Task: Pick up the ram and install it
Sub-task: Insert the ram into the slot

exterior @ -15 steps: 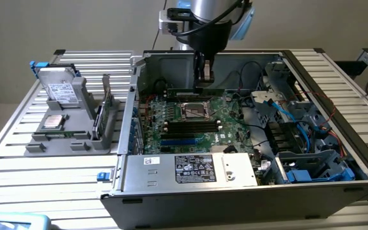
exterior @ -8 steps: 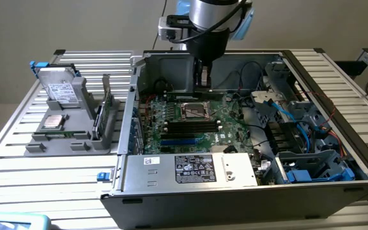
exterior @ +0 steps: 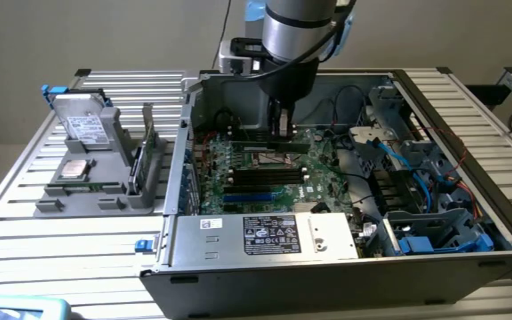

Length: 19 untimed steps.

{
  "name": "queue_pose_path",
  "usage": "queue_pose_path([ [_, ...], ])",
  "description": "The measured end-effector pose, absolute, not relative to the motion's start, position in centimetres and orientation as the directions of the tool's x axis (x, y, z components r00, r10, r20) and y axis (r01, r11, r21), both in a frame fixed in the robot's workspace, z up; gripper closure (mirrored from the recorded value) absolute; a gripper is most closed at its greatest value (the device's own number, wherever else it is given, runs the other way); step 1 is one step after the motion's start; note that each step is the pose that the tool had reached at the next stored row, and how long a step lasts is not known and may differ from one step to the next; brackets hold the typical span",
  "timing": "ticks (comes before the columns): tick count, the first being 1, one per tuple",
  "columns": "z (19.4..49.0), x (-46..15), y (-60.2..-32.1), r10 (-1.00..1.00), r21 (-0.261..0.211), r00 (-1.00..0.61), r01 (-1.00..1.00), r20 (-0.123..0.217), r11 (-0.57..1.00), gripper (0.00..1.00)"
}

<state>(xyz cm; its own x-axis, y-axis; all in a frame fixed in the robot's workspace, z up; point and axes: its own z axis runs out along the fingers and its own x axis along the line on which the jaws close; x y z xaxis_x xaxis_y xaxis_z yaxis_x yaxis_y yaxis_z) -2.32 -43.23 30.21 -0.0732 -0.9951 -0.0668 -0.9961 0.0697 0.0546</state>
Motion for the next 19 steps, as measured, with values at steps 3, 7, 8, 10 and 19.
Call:
queue_pose_path([
  [3,29.8,-2.3,-43.2,-0.998,0.055,-0.023,-0.998,-0.067,0.019,0.87],
  [7,29.5,-2.3,-43.2,-0.998,0.054,0.021,-0.998,-0.065,-0.025,0.87],
  [8,29.5,-2.3,-43.1,-0.998,0.054,0.021,-0.998,-0.065,-0.025,0.87],
  [10,29.4,-2.3,-42.8,-0.998,0.054,0.021,-0.998,-0.065,-0.025,0.87],
  [19,27.9,-2.3,-42.4,-0.998,0.054,0.021,-0.998,-0.065,-0.024,0.87],
])
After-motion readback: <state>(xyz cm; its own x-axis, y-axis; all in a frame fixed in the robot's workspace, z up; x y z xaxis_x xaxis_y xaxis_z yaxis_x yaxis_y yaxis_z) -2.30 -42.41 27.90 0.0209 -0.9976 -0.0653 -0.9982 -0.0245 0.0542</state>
